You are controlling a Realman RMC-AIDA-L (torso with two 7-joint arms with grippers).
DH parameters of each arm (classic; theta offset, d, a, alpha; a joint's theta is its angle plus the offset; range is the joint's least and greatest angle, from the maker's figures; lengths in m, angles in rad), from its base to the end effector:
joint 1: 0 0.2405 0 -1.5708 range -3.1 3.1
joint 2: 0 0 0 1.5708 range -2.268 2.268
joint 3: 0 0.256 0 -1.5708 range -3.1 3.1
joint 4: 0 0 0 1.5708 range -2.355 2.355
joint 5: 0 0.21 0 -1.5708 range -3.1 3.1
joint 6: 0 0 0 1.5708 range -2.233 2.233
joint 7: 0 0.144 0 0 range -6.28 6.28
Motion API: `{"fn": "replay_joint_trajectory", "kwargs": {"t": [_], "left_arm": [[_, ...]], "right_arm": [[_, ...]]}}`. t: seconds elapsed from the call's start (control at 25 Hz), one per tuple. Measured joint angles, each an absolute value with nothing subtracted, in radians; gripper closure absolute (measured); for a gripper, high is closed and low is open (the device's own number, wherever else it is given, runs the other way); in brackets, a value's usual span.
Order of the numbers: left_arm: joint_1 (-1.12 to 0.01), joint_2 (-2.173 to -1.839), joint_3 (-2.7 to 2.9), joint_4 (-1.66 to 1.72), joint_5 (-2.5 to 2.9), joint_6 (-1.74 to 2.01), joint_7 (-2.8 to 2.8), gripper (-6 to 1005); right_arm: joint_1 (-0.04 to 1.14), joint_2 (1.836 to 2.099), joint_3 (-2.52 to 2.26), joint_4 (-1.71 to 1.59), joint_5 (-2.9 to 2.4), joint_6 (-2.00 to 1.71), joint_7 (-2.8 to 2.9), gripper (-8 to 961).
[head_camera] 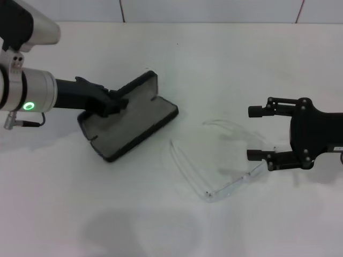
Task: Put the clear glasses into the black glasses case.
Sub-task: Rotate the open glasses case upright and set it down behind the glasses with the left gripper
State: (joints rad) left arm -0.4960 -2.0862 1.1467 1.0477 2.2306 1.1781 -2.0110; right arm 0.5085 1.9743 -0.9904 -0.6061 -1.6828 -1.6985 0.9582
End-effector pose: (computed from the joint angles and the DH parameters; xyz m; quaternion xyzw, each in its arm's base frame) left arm -0.2409 0.3753 -0.0015 -0.9304 -0.2883 -0.0277 0.2247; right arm 0.2399 0.3148 0.0139 -0.9544 -0.0357 0.2811 0.0939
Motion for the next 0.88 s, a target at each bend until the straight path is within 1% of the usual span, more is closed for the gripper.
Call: {"fn": "replay_joint_trajectory", "kwargs": {"t": [0.2,0.48,0.68,0.88], "left_arm": [[-0.51,-2.083,1.141,1.046,2.236,1.173,-1.965,714],[-0.537,-2.085,1.135,1.047,2.177,1.164,-1.782,784],[-0.581,-2.087,1.149,1.004,2.067,1.17,-1.579,793],[-0.672,-2.089,1.151,0.869,2.005,1.144,-1.373,792]], "right_arm": [[0.501,1.982,-0.998,-0.606,-1.683,-1.702,0.948,170],[0.484,1.984,-1.066,-0.607,-1.706,-1.73,0.918,170],[0.474,2.007,-1.079,-0.607,-1.756,-1.747,0.889,171],[0.465,2.014,-1.115,-0.596,-1.761,-1.751,0.859,171]]}}
